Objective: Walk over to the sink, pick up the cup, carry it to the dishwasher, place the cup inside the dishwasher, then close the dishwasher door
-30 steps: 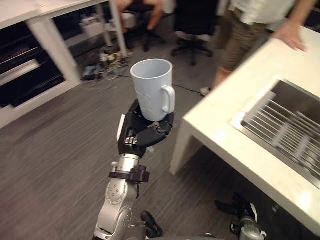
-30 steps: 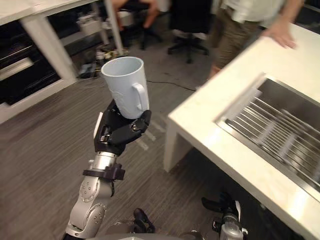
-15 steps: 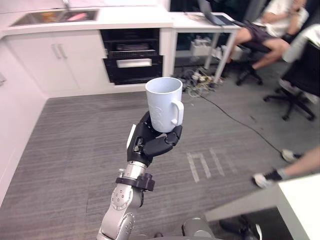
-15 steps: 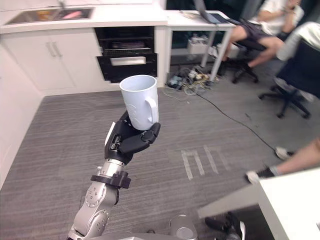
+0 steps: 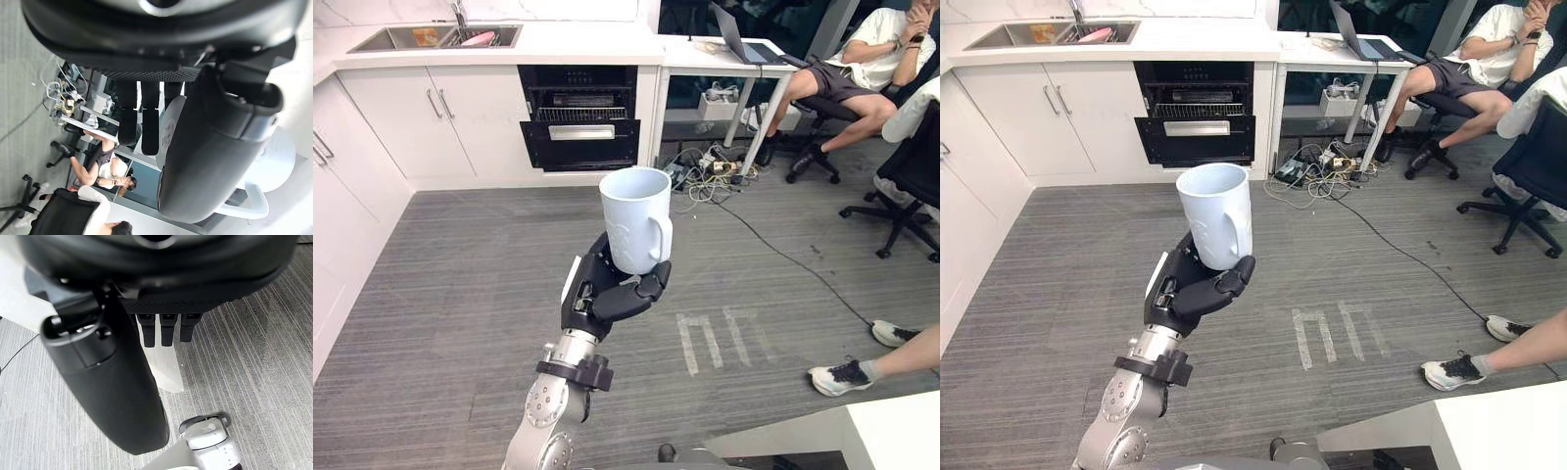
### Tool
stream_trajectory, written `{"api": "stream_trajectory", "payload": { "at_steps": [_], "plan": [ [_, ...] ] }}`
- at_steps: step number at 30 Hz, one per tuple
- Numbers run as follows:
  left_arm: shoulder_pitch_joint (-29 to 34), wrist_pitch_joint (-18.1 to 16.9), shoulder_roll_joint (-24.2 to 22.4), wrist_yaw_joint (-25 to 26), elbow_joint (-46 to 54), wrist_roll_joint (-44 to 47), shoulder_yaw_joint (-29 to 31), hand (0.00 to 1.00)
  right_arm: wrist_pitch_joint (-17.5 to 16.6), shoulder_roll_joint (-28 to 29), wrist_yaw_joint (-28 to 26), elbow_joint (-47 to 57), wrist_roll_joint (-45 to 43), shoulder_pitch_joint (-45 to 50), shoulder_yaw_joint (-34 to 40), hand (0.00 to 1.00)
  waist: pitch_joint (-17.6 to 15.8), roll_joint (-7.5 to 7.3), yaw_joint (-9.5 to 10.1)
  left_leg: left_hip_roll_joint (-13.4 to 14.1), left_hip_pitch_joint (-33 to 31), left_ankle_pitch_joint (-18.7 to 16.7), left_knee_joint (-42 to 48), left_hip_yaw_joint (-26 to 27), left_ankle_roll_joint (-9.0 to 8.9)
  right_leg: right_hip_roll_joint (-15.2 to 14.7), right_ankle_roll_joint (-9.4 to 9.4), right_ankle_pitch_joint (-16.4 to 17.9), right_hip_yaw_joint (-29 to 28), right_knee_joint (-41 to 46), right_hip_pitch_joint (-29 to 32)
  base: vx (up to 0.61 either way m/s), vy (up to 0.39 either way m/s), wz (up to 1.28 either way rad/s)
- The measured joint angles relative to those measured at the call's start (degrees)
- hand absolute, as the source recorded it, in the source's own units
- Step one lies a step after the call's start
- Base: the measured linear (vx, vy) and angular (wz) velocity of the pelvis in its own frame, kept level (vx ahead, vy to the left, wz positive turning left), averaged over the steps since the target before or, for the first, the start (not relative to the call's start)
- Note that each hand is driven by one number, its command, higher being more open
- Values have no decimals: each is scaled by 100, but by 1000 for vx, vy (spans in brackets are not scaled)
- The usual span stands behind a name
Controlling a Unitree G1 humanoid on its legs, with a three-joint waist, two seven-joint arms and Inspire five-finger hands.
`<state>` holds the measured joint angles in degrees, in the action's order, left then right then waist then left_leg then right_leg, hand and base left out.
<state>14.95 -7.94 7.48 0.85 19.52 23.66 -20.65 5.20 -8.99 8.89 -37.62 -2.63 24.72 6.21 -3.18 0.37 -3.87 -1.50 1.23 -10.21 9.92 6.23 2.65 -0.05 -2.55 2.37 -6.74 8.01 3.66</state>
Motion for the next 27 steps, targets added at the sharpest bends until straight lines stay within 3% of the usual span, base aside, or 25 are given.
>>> {"api": "stream_trajectory", "payload": {
  "at_steps": [3,4,11,15,19,21,23,24,25,26,27],
  "plan": [
    [17,0,42,2,-5,-1,1,30,0,1,-1,0,0,-23,-31,90,2,2,6,-8,19,144,-148,-65,3,-15,30,-150,67,-162,-68,-62,-17,12],
    [22,9,40,0,-216,-6,-127,30,-4,123,-87,-131,0,-229,-219,90,131,-232,147,78,-71,508,-457,69,-148,-12,117,-729,176,-729,-99,-35,-8,4],
    [1,8,34,7,-282,-9,-102,30,-131,138,-149,-164,-2,-227,-202,90,139,-219,125,112,-11,480,-437,248,-148,16,128,-756,78,-740,-99,-3,-1,-11],
    [-291,15,-110,39,-865,-75,-89,30,-458,319,-194,-326,-24,-210,-27,90,131,-222,55,184,12,370,-367,459,-132,-152,151,-777,751,-740,-133,-16,1,-6],
    [-603,132,-317,138,-1366,-235,-81,30,-620,452,-193,-748,-215,-301,218,90,23,-190,-46,554,-315,84,444,828,-331,-203,135,-588,1239,-534,-232,10,-22,56],
    [-643,141,-325,194,-1385,-239,-37,30,-623,449,-134,-1014,-300,-456,239,90,-92,-204,-18,561,-456,-28,527,817,-273,-327,72,-419,1461,-236,-157,-44,36,83],
    [-639,147,-340,211,-1386,-239,-43,30,-625,454,-117,-1038,-304,-447,264,90,-130,-218,-46,664,-482,-104,476,1271,-285,-544,16,-370,1826,-189,-154,-27,81,109],
    [-680,150,-371,249,-1388,-238,-65,30,-660,450,-86,-1035,-317,-503,264,90,-188,-235,-84,860,-574,-165,697,1745,-165,-721,-30,-327,2124,-170,-139,-12,179,143],
    [-726,151,-386,292,-1387,-235,-102,30,-664,390,-39,-1034,-341,-602,264,90,-201,-122,-111,1088,-607,-111,807,2208,-224,-839,-119,-210,2410,-47,-146,-6,197,148],
    [-730,152,-388,303,-1387,-235,-119,30,-663,350,-12,-1033,-342,-639,263,90,-215,-125,-132,1093,-601,-5,762,2306,-257,-929,-190,-140,2548,56,-154,5,180,127],
    [-730,150,-380,310,-1387,-231,-142,30,-667,306,-14,-1016,-352,-714,249,90,-255,-191,-97,869,-565,88,597,2194,-230,-1139,-291,-29,2689,202,-162,26,184,89]
  ]
}}
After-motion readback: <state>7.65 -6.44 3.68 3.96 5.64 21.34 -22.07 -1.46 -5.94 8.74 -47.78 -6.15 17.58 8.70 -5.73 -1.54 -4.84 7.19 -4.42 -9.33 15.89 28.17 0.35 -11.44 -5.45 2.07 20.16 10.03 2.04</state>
